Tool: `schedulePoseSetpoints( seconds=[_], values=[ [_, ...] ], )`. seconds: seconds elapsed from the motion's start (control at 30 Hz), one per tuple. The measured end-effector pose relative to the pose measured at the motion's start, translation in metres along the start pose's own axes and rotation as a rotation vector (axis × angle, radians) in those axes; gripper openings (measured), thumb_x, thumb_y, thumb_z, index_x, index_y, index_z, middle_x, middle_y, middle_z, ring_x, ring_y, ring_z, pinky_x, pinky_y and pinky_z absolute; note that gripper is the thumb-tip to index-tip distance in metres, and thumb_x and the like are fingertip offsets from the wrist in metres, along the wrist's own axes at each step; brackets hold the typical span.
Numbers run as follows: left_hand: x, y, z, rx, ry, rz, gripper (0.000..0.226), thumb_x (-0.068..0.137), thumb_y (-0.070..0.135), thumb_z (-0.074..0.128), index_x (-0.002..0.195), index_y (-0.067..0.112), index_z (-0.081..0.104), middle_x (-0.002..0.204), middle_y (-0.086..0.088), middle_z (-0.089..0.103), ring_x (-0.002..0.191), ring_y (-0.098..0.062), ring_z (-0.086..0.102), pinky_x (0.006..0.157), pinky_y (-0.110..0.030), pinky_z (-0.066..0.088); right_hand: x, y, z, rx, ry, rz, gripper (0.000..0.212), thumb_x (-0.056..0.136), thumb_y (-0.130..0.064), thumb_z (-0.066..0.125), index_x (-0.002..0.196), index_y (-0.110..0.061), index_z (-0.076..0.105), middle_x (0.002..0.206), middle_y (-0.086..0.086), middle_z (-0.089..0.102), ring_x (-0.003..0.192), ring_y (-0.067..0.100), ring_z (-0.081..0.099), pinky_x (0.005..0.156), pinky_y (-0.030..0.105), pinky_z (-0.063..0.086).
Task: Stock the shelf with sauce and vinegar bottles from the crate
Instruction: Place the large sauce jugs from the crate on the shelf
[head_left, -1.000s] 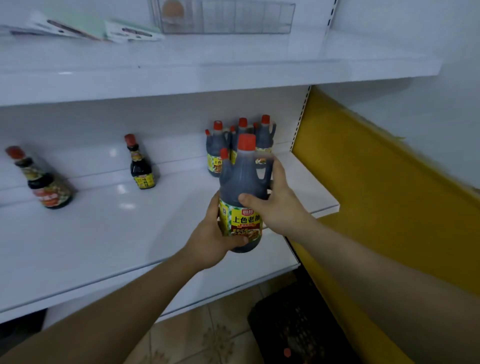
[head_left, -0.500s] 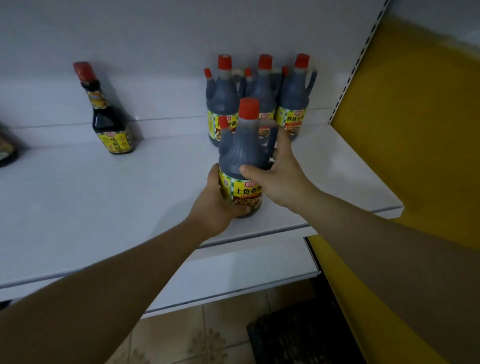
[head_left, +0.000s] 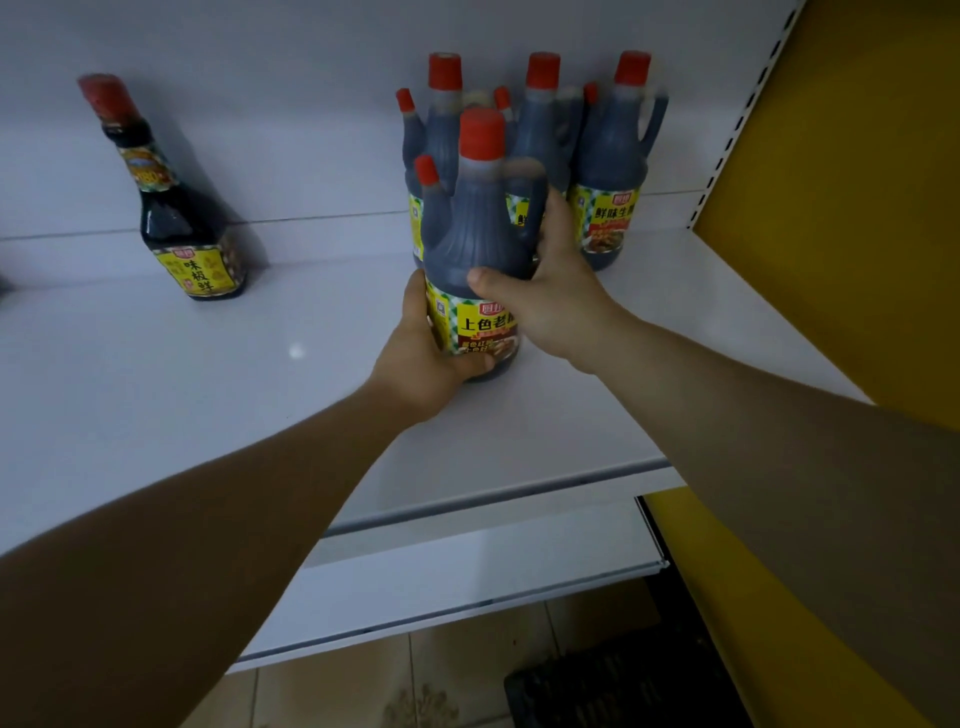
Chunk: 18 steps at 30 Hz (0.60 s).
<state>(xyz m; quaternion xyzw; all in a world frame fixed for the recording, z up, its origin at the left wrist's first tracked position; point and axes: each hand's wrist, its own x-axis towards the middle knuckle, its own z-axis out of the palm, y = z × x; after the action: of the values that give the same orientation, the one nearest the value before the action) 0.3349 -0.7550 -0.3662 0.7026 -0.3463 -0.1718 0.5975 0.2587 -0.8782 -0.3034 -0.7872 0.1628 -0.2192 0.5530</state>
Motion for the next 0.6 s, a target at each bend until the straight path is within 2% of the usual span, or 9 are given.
schedulePoseSetpoints(
  seconds=[0.13, 0.3, 0.6],
  values=[
    [0.02, -0.009, -0.003, 0.042, -0.009, 0.011, 0.09, 0.073, -0.004, 0.075, 0.139, 0.021, 0.019, 0.11, 0.022, 0.049, 0.09, 0.024, 0.052, 0.066, -0.001, 0.043, 0.023, 0.003, 0.002, -0.023, -0.006, 0.004, 0.091, 0.082, -0.016, 0.071, 0.147, -0.034, 0.011, 0.144, -0.005, 0.039, 0.129, 0.017, 0.044, 0.106, 0.046, 0.042],
    [0.035, -0.02, -0.004, 0.052, 0.005, 0.01, 0.09, 0.074, -0.001, 0.075, 0.14, 0.023, 0.019, 0.111, 0.023, 0.05, 0.091, 0.022, 0.053, 0.067, -0.002, 0.044, 0.039, 0.006, 0.002, -0.019, -0.017, 0.019, 0.094, 0.081, -0.015, 0.071, 0.148, -0.037, 0.008, 0.141, -0.007, 0.04, 0.128, 0.016, 0.044, 0.107, 0.048, 0.041],
    [0.056, -0.027, -0.01, 0.122, 0.024, -0.008, 0.094, 0.075, 0.005, 0.076, 0.144, 0.026, 0.014, 0.108, 0.027, 0.048, 0.088, 0.026, 0.05, 0.064, -0.001, 0.043, 0.059, 0.006, 0.004, -0.043, -0.046, 0.034, 0.096, 0.084, -0.02, 0.07, 0.15, -0.036, 0.003, 0.155, -0.003, 0.027, 0.137, 0.022, 0.036, 0.108, 0.052, 0.038]
  ],
)
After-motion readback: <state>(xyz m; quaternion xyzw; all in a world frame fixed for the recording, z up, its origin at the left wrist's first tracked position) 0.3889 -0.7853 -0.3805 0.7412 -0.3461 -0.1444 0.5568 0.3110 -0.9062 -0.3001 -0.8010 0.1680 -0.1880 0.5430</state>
